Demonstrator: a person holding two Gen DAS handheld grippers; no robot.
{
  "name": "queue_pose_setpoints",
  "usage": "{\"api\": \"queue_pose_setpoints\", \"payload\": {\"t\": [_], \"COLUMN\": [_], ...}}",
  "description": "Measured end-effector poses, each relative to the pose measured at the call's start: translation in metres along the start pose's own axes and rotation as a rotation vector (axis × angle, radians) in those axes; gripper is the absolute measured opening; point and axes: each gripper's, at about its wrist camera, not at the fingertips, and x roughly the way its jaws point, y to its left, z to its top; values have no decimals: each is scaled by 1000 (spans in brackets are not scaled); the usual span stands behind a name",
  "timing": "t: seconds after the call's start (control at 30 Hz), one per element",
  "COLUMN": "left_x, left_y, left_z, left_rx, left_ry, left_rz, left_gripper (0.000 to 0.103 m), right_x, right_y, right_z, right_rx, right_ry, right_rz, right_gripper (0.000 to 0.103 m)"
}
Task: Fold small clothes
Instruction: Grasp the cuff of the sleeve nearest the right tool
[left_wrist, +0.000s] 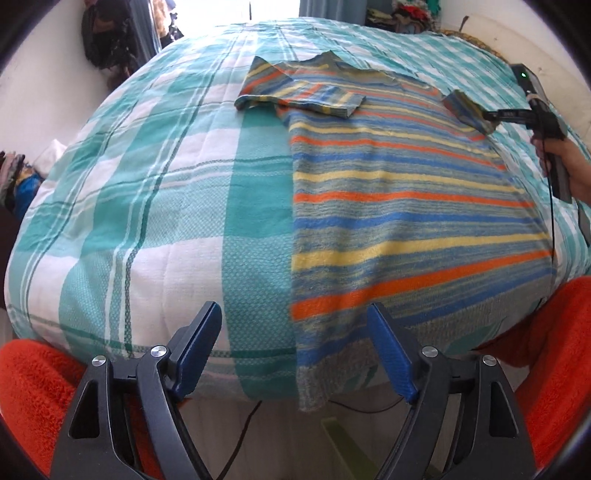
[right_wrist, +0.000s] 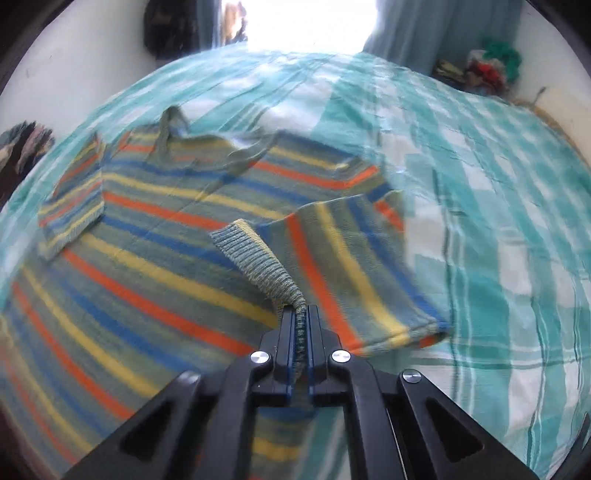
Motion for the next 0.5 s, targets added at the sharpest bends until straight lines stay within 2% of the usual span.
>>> {"api": "queue_pose_setpoints", "payload": {"t": [0.1, 0.17, 0.23, 0.33, 0.5], "left_x": [0, 3, 6, 7, 4], "left_y": [5, 2, -4, -18, -36], "left_z": [1, 2, 2, 0, -2], "left_rx": [-36, -37, -27, 16, 98], "left_ry": [-4, 2, 16, 25, 21], "left_rz": [-9, -16, -32, -28, 0], "left_gripper": [82, 82, 82, 82, 82], "right_x": [-34, -48, -50, -38, -19], "right_y": [-99, -164, -209, -232, -226], "right_z": [-13, -37, -62, -95, -124], "right_rx": [273, 489, 632, 726, 837], "right_ry": [-70, -73, -39, 10, -15], "right_rz": [-115, -180, -201, -99, 26], "right_gripper": [4, 4, 4, 4, 5]}}
